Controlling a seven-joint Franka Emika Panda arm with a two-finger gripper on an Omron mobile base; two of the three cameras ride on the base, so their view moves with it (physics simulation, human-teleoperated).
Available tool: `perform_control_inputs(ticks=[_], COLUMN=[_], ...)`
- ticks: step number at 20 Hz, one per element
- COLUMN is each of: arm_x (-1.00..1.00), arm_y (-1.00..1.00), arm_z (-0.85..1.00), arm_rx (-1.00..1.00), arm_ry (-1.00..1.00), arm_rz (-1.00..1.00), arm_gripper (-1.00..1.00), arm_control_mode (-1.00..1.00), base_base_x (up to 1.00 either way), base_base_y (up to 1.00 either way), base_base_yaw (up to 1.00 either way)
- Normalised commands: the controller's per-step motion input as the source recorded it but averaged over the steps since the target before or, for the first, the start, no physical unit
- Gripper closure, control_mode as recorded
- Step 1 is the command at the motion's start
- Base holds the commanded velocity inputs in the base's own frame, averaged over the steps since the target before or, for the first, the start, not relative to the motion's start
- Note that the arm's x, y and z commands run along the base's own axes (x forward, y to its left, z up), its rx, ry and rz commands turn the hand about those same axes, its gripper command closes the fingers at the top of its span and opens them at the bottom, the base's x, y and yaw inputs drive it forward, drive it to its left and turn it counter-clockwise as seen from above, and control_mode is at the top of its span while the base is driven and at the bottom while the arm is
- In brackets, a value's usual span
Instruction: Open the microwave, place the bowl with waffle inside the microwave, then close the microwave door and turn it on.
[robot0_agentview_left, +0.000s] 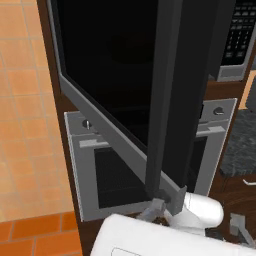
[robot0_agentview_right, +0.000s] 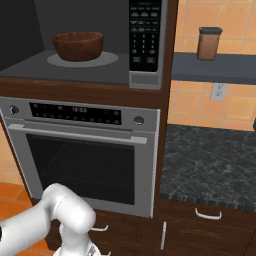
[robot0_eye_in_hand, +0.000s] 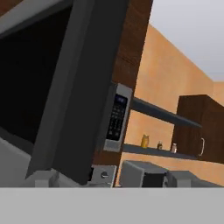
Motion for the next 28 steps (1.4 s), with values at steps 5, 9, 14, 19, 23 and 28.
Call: perform_control_inputs(ticks=[5,9,14,19,23,28], arm_x=[-0.29,-0.4,0.16,0.53,0.21,0.27], arm_y=[0.47,0.74,0.36,0.09,-0.12,-0.35], arm_z=[0.05,0.13,0.1,0.36,0.27,0.27], arm_rx=[0.18,0.14,0.03,0.01,0.19,0.27], arm_ry=[0.0,0.0,0.1,0.29,0.19,0.22], arm_rz=[-0.23,-0.23,-0.01,0.0,0.0,-0.01], arm_gripper=[-1.0,-1.0,-1.0,-1.0,-1.0,-1.0], arm_control_mode=[-1.0,-1.0,-1.0,-1.0,-1.0,-1.0], base_base_x=[0.0,0.0,0.0,0.0,0.0,0.0], base_base_y=[0.0,0.0,0.0,0.0,0.0,0.0], base_base_yaw=[0.0,0.0,0.0,0.0,0.0,0.0])
